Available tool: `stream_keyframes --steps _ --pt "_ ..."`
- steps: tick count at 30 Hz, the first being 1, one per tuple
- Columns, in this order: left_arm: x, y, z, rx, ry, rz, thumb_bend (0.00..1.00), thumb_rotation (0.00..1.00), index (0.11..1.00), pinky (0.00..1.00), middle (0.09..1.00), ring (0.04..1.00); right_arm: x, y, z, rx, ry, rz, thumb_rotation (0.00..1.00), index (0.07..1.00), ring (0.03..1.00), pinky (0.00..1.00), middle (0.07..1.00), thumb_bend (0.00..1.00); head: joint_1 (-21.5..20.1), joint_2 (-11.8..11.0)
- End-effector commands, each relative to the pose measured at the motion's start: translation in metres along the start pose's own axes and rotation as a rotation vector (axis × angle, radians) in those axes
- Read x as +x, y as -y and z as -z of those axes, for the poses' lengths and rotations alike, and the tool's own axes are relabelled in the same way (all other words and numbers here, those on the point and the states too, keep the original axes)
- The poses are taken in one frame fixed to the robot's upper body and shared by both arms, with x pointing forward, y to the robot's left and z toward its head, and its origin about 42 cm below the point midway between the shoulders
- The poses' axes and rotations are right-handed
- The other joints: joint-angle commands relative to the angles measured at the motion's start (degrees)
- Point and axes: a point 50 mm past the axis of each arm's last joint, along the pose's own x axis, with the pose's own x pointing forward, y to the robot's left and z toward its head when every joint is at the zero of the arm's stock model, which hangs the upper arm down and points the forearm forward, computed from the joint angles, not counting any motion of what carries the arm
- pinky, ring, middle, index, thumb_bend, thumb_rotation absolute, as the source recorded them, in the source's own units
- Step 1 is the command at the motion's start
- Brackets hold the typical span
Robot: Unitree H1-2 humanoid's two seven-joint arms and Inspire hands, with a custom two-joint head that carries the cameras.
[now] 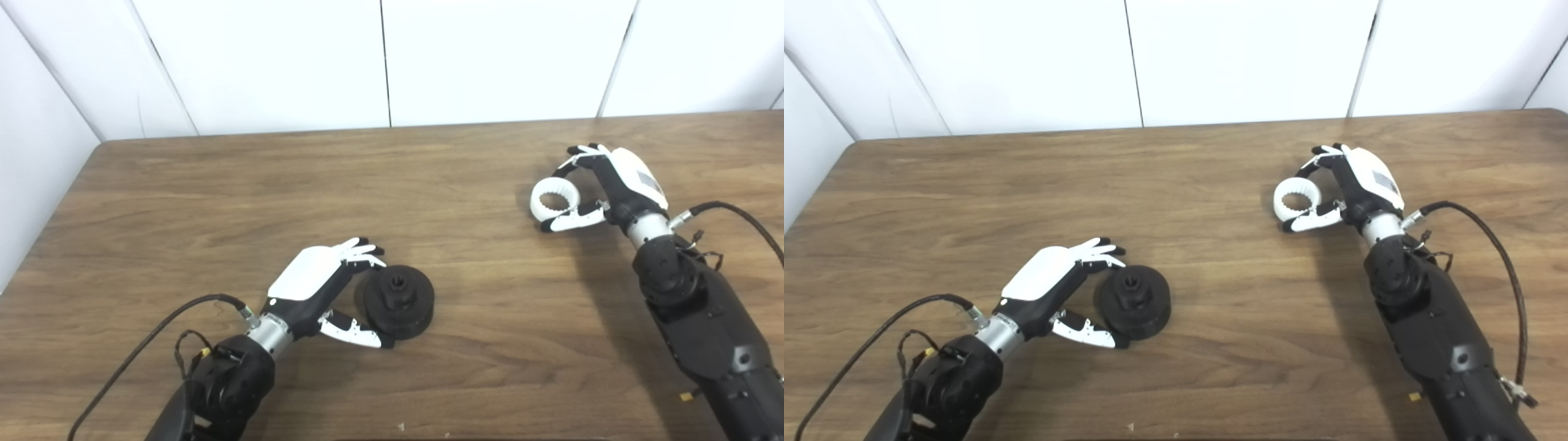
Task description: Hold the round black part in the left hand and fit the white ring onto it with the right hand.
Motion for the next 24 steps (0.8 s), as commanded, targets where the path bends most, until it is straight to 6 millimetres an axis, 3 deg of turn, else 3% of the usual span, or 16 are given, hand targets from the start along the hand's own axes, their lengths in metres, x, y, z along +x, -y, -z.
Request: stream_keyframes --steps 1,14,24 --pt "0.002 0.001 0.0 0.005 0.004 0.016 0.72 0.43 0.619 0.91 0.89 0.961 0.007 0.025 -0.028 0.005 0.083 0.049 0.15 0.489 0.963 0.93 0.887 0.52 -0.1 0.1" --pt "0.005 0.004 -0.001 -0.001 0.002 0.016 0.72 0.42 0.609 0.9 0.891 0.962 -0.014 0.042 -0.073 0.049 0.184 0.002 0.15 0.488 0.976 0.93 0.893 0.52 0.0 0.0" --pt "0.007 0.005 -0.003 0.003 -0.004 0.015 0.72 0.42 0.618 0.9 0.89 0.959 -0.038 0.041 -0.103 0.054 0.268 -0.068 0.15 0.486 0.972 0.96 0.887 0.52 0.3 0.3"
